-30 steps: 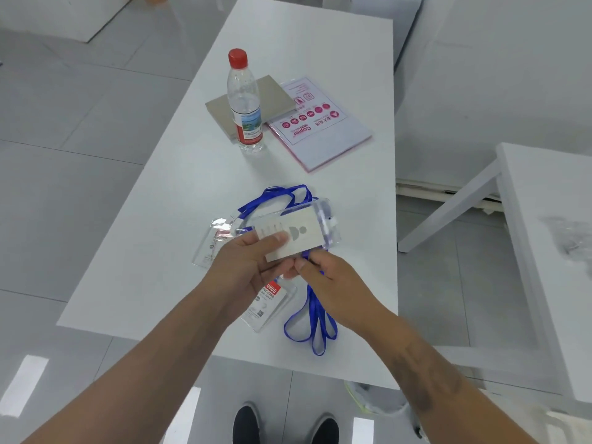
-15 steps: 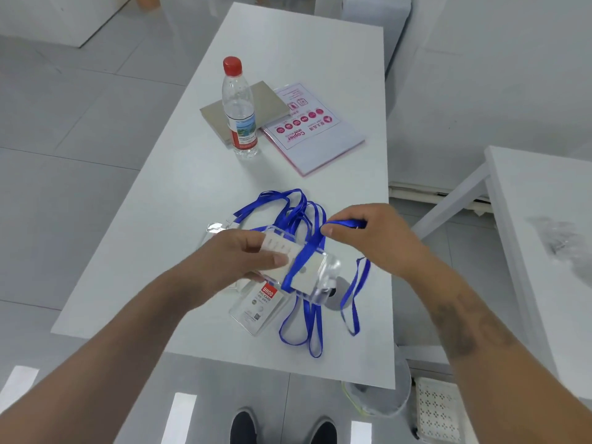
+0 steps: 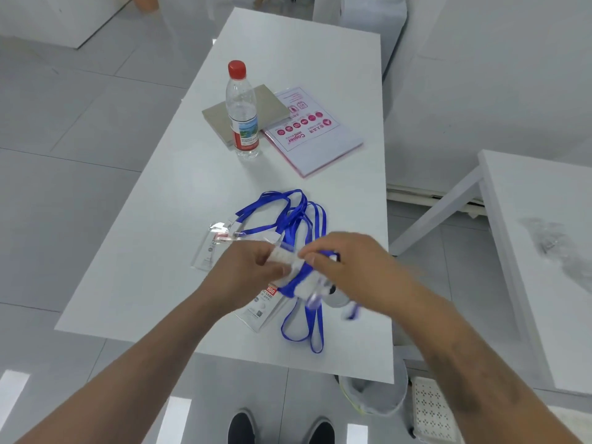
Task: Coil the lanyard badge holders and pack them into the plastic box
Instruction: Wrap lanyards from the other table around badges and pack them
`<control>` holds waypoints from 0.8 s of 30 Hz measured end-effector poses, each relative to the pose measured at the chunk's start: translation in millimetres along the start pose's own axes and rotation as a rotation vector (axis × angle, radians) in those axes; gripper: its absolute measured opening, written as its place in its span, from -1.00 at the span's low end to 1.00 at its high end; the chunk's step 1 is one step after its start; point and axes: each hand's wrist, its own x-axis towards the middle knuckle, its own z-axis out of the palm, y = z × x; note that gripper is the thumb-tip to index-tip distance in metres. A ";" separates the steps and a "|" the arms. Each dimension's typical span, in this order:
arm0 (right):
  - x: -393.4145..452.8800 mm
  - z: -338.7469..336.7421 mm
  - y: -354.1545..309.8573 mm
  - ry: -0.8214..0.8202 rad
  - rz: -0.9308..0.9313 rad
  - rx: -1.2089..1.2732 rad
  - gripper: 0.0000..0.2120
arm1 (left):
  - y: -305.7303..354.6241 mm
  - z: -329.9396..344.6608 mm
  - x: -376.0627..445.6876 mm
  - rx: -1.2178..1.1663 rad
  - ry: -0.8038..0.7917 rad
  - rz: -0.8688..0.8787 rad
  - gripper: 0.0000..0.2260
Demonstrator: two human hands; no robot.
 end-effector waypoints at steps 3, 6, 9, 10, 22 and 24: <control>3.8 -15.5 12.2 0.087 0.062 0.309 -0.90 | 1.4 -8.9 -10.5 -0.215 -0.285 -0.102 -0.89; -3.1 -2.9 18.3 0.135 0.196 0.557 -0.86 | -1.3 -11.8 -17.3 -0.636 -0.414 -0.178 -0.76; -20.4 34.4 17.4 0.091 0.334 0.528 -0.76 | -6.6 -3.5 -16.2 -0.878 -0.235 -0.220 -0.69; -29.1 46.0 15.2 0.060 0.345 0.490 -0.76 | -7.2 0.3 -16.6 -0.869 -0.141 -0.227 -0.72; -94.8 14.1 22.6 0.295 0.161 -0.042 -0.83 | 9.3 39.9 -60.3 -0.212 -0.200 -0.053 -0.91; -109.1 6.3 33.7 0.333 0.193 0.156 -0.80 | 16.2 51.5 -66.2 -0.237 -0.232 -0.053 -0.84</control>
